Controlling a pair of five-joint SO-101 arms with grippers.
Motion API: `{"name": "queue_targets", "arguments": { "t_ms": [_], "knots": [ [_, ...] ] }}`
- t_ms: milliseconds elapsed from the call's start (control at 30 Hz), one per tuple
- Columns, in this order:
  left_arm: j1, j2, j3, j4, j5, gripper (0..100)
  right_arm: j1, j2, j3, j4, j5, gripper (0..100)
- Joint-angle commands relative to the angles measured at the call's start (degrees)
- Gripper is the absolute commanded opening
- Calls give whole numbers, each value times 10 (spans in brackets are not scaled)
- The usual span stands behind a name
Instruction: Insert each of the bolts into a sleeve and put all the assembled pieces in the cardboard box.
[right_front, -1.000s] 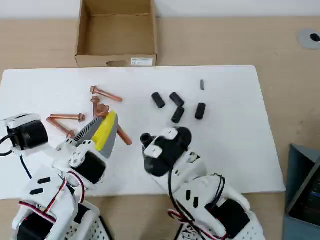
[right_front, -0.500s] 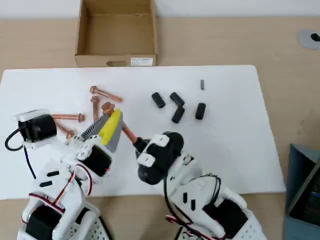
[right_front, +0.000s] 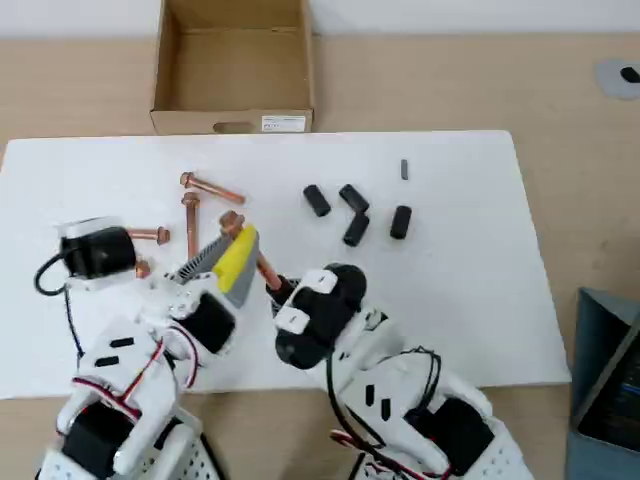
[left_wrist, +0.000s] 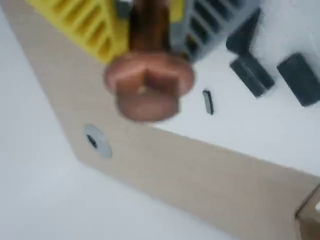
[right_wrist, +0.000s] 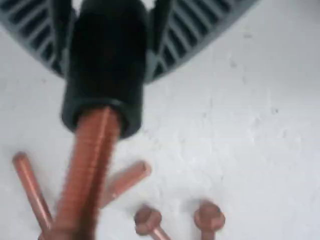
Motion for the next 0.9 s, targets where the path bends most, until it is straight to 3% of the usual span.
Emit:
{"name": "queue_targets", "arguments": {
  "t_ms": [0,167,433,633,867],
  "knots": [
    [16,-1,4,-10,-2,1,-10,-61,-16,-18,5,9],
    [18,-1,5,-11,-57,1,-9,-62,-17,-18,25,9],
    [90,-1,-24,22,-108,1,-8,-62,-16,-18,27,9],
    [88,-1,-55,103,-99,1,-8,-62,-21,-18,26,9],
    [94,-1,-54,133,-80,1,-8,-62,-26,-28,26,9]
  ]
}}
